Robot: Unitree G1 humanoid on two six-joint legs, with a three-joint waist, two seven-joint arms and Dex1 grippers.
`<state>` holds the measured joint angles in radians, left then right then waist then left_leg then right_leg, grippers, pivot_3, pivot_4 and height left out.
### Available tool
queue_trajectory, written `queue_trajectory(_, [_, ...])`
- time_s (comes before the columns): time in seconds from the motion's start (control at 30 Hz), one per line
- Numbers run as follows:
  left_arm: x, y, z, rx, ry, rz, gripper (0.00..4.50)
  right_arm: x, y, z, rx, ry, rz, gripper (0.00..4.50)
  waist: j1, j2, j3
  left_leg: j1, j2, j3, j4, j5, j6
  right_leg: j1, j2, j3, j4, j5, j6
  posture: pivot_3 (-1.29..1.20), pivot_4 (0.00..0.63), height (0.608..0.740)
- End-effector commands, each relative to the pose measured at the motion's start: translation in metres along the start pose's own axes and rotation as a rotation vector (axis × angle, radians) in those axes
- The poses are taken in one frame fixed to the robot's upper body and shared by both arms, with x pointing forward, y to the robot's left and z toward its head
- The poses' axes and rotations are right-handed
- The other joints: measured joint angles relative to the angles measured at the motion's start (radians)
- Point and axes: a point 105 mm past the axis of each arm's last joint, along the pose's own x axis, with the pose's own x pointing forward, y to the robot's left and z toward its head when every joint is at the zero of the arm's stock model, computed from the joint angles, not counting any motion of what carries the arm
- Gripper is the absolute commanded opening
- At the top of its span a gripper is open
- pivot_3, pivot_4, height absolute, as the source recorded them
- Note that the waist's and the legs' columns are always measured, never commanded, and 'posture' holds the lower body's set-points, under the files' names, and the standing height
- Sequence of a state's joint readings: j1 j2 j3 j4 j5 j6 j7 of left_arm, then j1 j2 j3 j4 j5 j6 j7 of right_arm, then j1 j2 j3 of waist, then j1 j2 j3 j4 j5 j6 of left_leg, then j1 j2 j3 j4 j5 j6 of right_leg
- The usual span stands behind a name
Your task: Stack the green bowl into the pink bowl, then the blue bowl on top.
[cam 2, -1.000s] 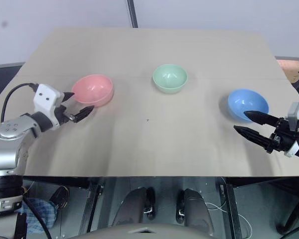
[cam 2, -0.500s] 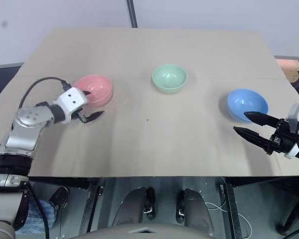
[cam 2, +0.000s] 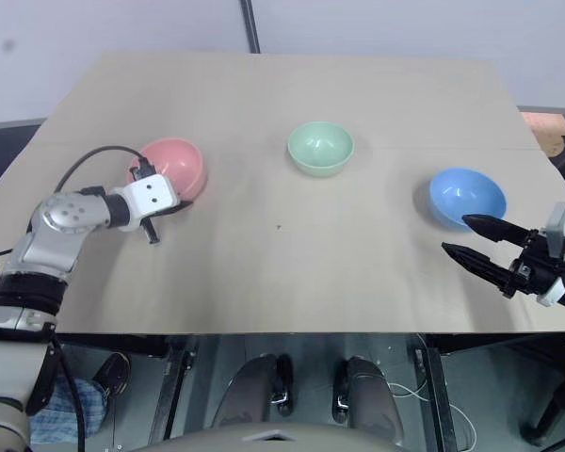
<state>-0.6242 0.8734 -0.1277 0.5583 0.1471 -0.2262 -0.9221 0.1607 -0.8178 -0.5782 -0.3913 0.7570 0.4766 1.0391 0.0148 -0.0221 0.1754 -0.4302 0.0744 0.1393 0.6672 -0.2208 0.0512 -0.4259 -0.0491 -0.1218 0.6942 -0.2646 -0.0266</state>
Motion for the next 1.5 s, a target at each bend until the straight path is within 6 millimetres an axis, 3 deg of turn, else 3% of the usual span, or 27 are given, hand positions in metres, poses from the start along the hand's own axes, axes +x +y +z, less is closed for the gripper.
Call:
queue_trajectory(0.03, [-0.005,0.009,0.008,0.092,-0.011,-0.002,0.05,-0.004,0.001,0.011,-0.051,-0.032,-0.009,3.27,0.000,0.000,0.000,0.000,0.000,0.000,0.000,0.000,0.000,0.000,0.000,0.000,0.000,0.000,0.000,0.00,0.150,0.740])
queue_trajectory(0.1, [-0.002,0.008,0.017,0.136,-0.042,-0.033,0.05,-0.004,0.001,0.011,-0.049,-0.032,-0.009,3.27,0.000,0.000,0.000,0.000,0.000,0.000,0.000,0.000,0.000,0.000,0.000,0.000,0.000,0.000,0.000,0.00,0.150,0.740])
queue_trajectory(0.17, [0.005,0.000,0.043,0.233,-0.129,-0.090,0.05,-0.004,0.001,0.010,-0.047,-0.030,-0.008,3.27,0.001,0.000,0.000,0.000,0.000,0.000,0.000,0.000,0.000,0.000,0.000,0.000,0.000,0.000,0.000,0.00,0.150,0.740])
queue_trajectory(0.27, [0.012,-0.025,0.077,0.368,-0.264,-0.223,0.05,-0.002,0.000,0.009,-0.047,-0.030,-0.004,3.27,0.004,0.000,0.000,-0.001,0.000,0.000,0.001,0.000,0.000,0.000,0.000,-0.001,0.000,0.000,0.000,0.00,0.150,0.740])
queue_trajectory(0.43, [0.012,-0.063,0.109,0.532,-0.400,-0.419,0.05,0.001,0.000,0.010,-0.049,-0.032,0.003,3.27,-0.002,0.000,0.000,0.000,0.000,0.000,0.001,0.000,0.000,0.001,0.000,0.000,0.000,0.000,0.000,0.00,0.150,0.740])
queue_trajectory(0.6, [0.010,-0.087,0.123,0.687,-0.480,-0.573,0.05,0.002,0.000,0.011,-0.049,-0.032,0.004,3.27,-0.001,0.000,0.000,0.001,0.000,0.000,0.001,0.000,0.000,0.001,0.002,0.000,0.001,0.000,0.000,0.00,0.150,0.740])
queue_trajectory(0.87, [0.015,-0.102,0.145,0.766,-0.606,-0.616,0.05,0.002,0.001,0.011,-0.049,-0.029,-0.005,3.27,0.001,0.000,0.000,0.001,0.000,-0.001,0.003,0.000,0.000,0.002,0.002,0.000,0.001,0.000,0.000,0.00,0.150,0.740])
queue_trajectory(0.93, [0.017,-0.101,0.149,0.777,-0.626,-0.602,0.86,0.001,0.002,0.011,-0.048,-0.029,-0.008,3.27,0.001,0.000,0.000,0.001,0.000,-0.001,0.003,0.000,0.000,0.002,0.002,0.000,0.001,0.000,0.000,0.00,0.150,0.740])
queue_trajectory(0.97, [0.018,-0.100,0.149,0.780,-0.625,-0.600,1.06,0.001,0.002,0.011,-0.048,-0.029,-0.010,3.27,0.001,0.000,0.000,0.001,0.000,-0.001,0.003,0.000,0.000,0.002,0.002,0.000,0.001,0.000,0.000,0.00,0.150,0.740])
queue_trajectory(1.07, [0.022,-0.096,0.148,0.796,-0.612,-0.577,2.41,0.001,0.002,0.011,-0.049,-0.030,-0.014,3.27,-0.001,0.000,0.000,0.001,0.000,-0.001,0.003,0.000,0.000,0.002,0.002,0.000,0.001,0.000,0.000,0.00,0.150,0.740])
queue_trajectory(1.1, [0.023,-0.095,0.148,0.800,-0.612,-0.571,2.41,0.001,0.002,0.011,-0.049,-0.031,-0.014,3.27,-0.001,0.000,0.000,0.001,0.000,-0.001,0.003,0.000,0.000,0.002,0.002,0.000,0.001,0.000,0.000,0.00,0.150,0.740])
queue_trajectory(1.13, [0.023,-0.094,0.147,0.801,-0.613,-0.566,3.18,0.001,0.001,0.011,-0.049,-0.031,-0.013,3.27,0.000,0.000,0.000,0.001,0.000,-0.001,0.003,0.000,0.000,0.002,0.002,0.000,0.001,0.000,0.000,0.00,0.150,0.740])
queue_trajectory(1.23, [0.023,-0.093,0.146,0.794,-0.613,-0.553,4.24,0.002,0.001,0.012,-0.050,-0.033,-0.013,3.27,0.000,0.000,0.000,0.001,0.000,-0.001,0.003,0.000,0.000,0.002,0.002,0.000,0.001,0.000,0.000,0.00,0.150,0.740])
queue_trajectory(1.27, [0.023,-0.092,0.146,0.782,-0.614,-0.544,4.46,0.002,0.001,0.012,-0.050,-0.033,-0.012,3.27,0.000,0.000,0.000,0.001,0.000,-0.001,0.003,0.000,0.000,0.002,0.002,0.000,0.001,0.000,0.000,0.00,0.150,0.740])
queue_trajectory(1.5, [0.004,-0.057,0.141,0.423,-0.607,-0.437,4.46,0.002,0.003,0.011,-0.051,-0.037,-0.012,3.27,-0.004,0.000,0.000,0.001,0.000,-0.002,0.003,0.000,0.000,0.002,0.002,0.000,0.001,0.000,0.000,0.00,0.150,0.740])
